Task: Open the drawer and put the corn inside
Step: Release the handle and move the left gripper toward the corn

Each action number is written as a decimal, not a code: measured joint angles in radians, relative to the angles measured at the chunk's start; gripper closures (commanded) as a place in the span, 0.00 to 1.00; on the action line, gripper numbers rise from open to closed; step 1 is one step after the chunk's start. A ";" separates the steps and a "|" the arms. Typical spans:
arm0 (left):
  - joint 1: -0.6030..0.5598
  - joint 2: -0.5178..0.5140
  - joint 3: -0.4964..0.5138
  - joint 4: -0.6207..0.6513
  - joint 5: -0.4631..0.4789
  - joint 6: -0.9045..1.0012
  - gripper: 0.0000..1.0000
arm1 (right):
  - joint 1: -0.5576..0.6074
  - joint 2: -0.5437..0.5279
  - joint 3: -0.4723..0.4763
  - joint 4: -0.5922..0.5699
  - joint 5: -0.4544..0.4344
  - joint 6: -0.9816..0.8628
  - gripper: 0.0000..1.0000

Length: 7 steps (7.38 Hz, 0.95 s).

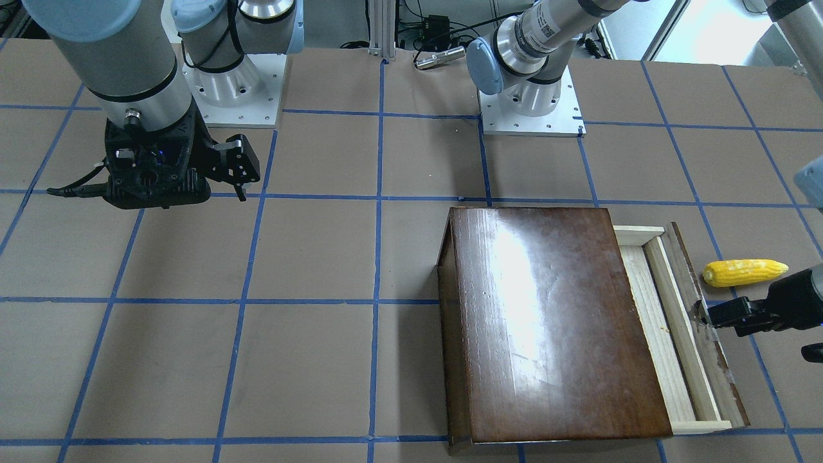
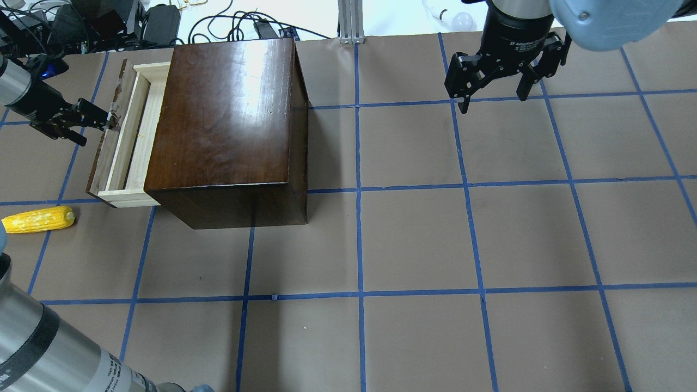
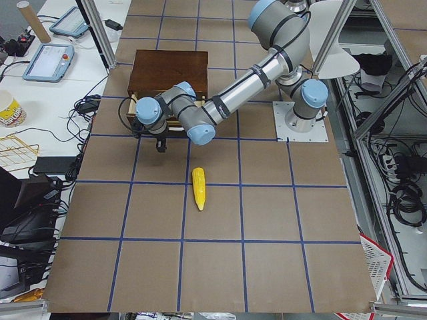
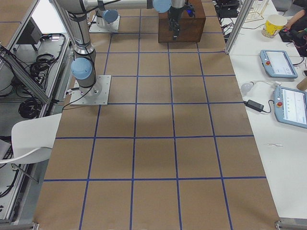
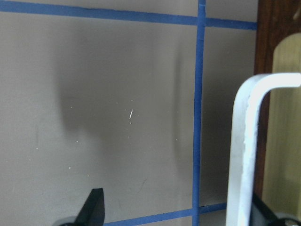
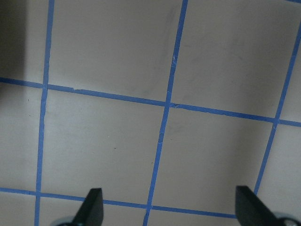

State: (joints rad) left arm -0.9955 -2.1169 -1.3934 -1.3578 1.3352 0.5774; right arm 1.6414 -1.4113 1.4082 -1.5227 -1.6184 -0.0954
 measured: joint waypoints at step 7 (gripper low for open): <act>-0.020 0.107 0.025 -0.112 0.030 0.002 0.00 | 0.000 0.000 0.000 0.000 0.000 0.000 0.00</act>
State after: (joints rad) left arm -1.0151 -2.0101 -1.3689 -1.4702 1.3656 0.5790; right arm 1.6414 -1.4113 1.4082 -1.5224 -1.6183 -0.0953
